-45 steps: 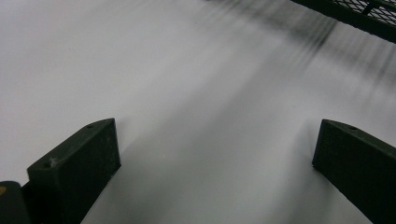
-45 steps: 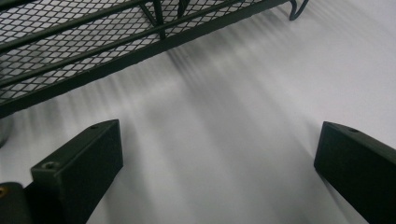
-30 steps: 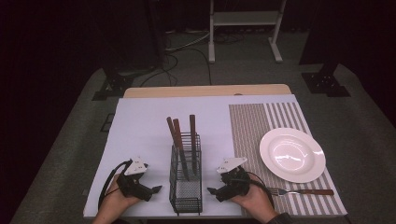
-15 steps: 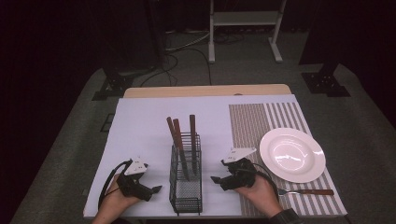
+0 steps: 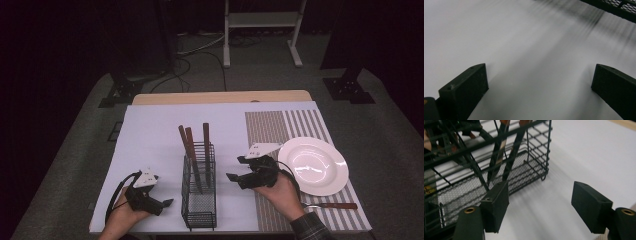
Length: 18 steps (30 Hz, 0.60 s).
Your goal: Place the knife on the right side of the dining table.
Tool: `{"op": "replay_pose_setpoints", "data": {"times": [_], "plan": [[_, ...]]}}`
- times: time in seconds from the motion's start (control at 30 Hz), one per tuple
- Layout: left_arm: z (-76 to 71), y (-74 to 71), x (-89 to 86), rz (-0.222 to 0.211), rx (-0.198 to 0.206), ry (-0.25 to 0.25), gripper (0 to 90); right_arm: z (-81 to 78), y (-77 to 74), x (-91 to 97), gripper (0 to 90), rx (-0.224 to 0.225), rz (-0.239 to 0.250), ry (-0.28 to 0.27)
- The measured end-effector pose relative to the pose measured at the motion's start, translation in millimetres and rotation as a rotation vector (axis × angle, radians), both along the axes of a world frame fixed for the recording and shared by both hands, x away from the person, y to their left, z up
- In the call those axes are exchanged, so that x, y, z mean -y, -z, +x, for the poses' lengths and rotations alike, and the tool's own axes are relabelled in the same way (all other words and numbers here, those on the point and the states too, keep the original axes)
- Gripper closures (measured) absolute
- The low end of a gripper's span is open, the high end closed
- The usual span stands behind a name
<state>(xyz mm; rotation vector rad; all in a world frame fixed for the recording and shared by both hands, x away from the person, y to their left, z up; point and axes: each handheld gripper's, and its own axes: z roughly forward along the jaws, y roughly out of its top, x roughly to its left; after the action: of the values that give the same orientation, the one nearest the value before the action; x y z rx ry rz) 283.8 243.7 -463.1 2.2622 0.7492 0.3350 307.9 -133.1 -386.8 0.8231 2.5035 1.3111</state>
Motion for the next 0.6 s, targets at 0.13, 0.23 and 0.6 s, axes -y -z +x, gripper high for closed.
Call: {"op": "replay_pose_setpoints", "data": {"times": [0.13,0.23,0.6], "plan": [[-0.1,0.1,0.1,-0.003,0.000,-0.001,0.0,3.2,-11.4,-0.1,29.5,0.014,0.030,0.001],[0.1,-0.1,-0.1,0.001,0.000,0.001,0.0,5.5,-19.9,-0.3,29.5,0.016,0.061,-0.003],[-0.1,0.0,0.1,-0.003,-0.001,-0.001,0.0,13.7,-45.6,-2.7,29.3,0.029,0.151,-0.031]]}}
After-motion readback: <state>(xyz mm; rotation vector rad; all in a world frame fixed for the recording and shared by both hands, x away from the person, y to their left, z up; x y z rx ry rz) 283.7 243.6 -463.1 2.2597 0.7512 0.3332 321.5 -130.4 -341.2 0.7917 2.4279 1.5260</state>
